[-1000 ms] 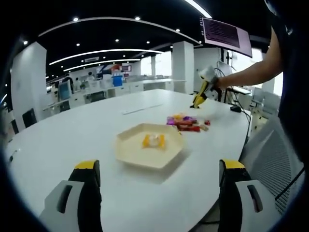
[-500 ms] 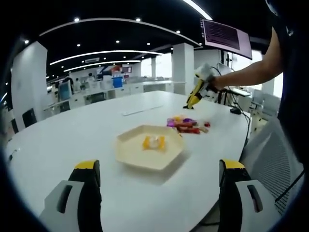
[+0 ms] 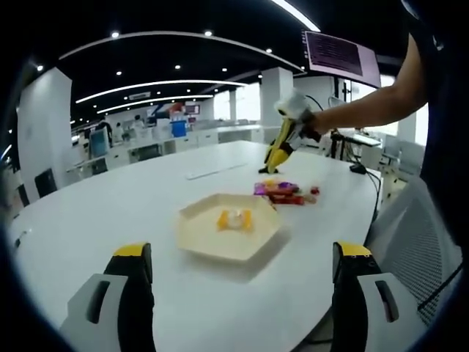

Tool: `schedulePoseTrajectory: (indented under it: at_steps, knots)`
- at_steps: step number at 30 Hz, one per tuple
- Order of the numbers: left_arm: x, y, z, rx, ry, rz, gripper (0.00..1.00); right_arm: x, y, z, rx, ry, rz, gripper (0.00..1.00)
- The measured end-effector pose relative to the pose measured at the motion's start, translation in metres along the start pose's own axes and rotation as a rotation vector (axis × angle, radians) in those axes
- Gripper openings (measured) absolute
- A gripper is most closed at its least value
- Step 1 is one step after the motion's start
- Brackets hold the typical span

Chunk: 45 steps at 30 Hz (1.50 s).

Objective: Place the target food into the container with the food tongs after gripping and lifting it, then release it inside without dropping or visibly crushing the food.

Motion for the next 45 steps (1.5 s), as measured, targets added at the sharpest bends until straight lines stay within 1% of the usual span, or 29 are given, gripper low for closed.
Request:
schedulePoseTrajectory:
  at_steps: [5,7,12,13,14,16,17,21,26,33,36,39,43,45]
  knots:
    - [0.001,0.002,-0.001,0.008,0.000,0.004,0.99,0.013,-0.014,-0.024,-0.030,0.018,-0.027,0.19]
    - [0.001,0.002,-0.001,0.013,-0.001,0.003,0.99,0.021,-0.024,-0.041,-0.047,0.037,-0.052,0.19]
    - [0.001,0.000,-0.001,0.012,0.001,-0.001,0.99,0.037,-0.042,-0.067,-0.069,0.060,-0.097,0.19]
    - [0.001,0.000,-0.001,0.013,0.000,-0.002,0.99,0.041,-0.045,-0.074,-0.083,0.064,-0.090,0.19]
    - [0.001,-0.001,-0.001,0.013,0.001,-0.003,0.99,0.044,-0.050,-0.080,-0.083,0.066,-0.102,0.19]
    - [0.001,-0.001,-0.001,0.011,0.002,-0.003,0.99,0.048,-0.055,-0.085,-0.092,0.072,-0.116,0.19]
    - [0.001,-0.001,0.000,0.011,0.000,-0.003,0.99,0.054,-0.061,-0.092,-0.100,0.073,-0.122,0.19]
    - [0.001,-0.001,0.000,0.013,-0.002,-0.003,0.99,0.064,-0.073,-0.103,-0.114,0.075,-0.147,0.20]
    - [0.002,0.004,0.002,0.021,-0.014,0.015,0.99,0.072,-0.085,-0.113,-0.142,0.077,-0.167,0.20]
    - [0.004,0.009,0.004,0.033,-0.030,0.034,0.99,0.075,-0.089,-0.117,-0.154,0.078,-0.176,0.21]
    - [0.004,0.007,0.004,0.030,-0.026,0.029,0.99,0.075,-0.094,-0.118,-0.169,0.089,-0.202,0.21]
    - [0.004,0.007,0.004,0.030,-0.028,0.029,0.99,0.075,-0.095,-0.119,-0.203,0.097,-0.194,0.22]
    - [0.004,0.007,0.005,0.033,-0.030,0.029,0.99,0.073,-0.094,-0.121,-0.197,0.107,-0.196,0.23]
    - [0.004,0.007,0.004,0.029,-0.029,0.028,0.99,0.072,-0.093,-0.121,-0.208,0.109,-0.187,0.23]
Point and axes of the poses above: the point that each gripper's makers call its tool centre point, and the gripper's own axes: x roughly forward along the fingers, y roughly to its right, z roughly out of its underside, the point moved 1 cm from there along -x, roughly backward along the fingers, and after that the axes turned 1 degree about -z, right-handed, at the moved point
